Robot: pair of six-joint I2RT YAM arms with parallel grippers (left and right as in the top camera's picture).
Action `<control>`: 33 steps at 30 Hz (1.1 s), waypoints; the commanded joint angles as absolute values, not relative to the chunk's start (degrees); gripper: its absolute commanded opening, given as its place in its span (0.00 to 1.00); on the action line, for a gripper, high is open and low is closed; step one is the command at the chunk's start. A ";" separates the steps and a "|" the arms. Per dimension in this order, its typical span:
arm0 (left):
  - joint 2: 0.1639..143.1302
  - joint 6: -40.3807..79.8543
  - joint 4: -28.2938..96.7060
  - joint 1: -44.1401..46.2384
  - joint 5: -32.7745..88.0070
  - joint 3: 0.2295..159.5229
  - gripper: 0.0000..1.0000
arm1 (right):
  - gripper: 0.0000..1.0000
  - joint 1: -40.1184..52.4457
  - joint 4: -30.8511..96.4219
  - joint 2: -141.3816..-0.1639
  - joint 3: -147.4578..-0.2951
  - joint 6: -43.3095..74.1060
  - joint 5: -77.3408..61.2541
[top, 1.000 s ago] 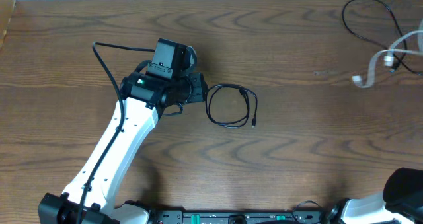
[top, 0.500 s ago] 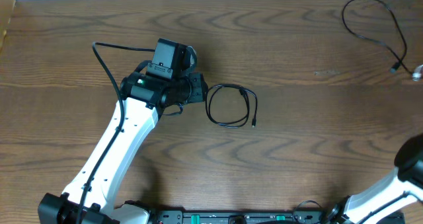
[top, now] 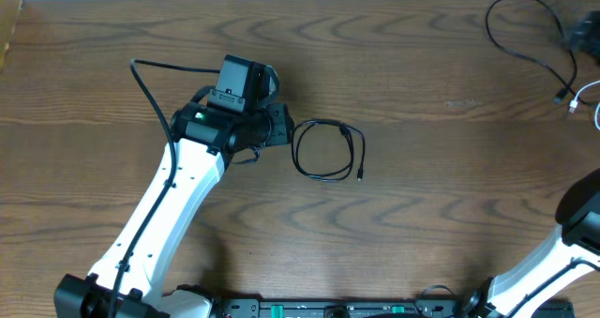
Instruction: Untangle cables
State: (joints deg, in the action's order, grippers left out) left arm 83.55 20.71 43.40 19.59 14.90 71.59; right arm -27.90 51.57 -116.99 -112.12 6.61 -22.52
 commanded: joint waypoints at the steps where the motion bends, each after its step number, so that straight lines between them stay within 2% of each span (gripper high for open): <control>1: 83.48 19.97 43.05 18.87 12.14 71.44 0.42 | 0.89 -21.80 57.25 -115.11 -112.75 0.19 -36.34; 4: 83.48 20.21 43.35 16.23 12.25 71.44 0.42 | 0.87 -12.69 63.64 -115.79 -111.66 -3.11 -31.73; 8: 83.48 20.18 44.80 12.19 13.30 71.44 0.42 | 0.84 -2.48 63.79 -115.96 -106.37 -4.40 -24.10; 13: 83.48 19.94 46.46 9.37 13.26 71.42 0.42 | 0.65 7.49 58.33 -116.38 -97.60 -4.36 -22.39; 17: 83.48 19.94 46.46 8.32 13.23 71.42 0.42 | 0.60 12.93 53.08 -116.38 -92.09 -3.25 -22.17; 23: 83.48 19.94 46.46 8.25 13.19 71.42 0.42 | 0.53 21.15 45.04 -116.79 -86.21 1.67 -11.46; 29: 83.48 19.94 46.50 8.25 12.97 71.42 0.42 | 0.52 26.15 44.16 -120.05 -85.58 2.70 -6.72; 33: 83.48 19.94 46.50 8.25 12.80 71.42 0.42 | 0.47 26.85 45.58 -121.91 -85.54 4.27 -6.35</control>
State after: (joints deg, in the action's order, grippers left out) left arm 83.55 20.73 46.28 8.56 13.37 71.61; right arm 26.44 44.75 -119.90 -85.95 2.28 -8.21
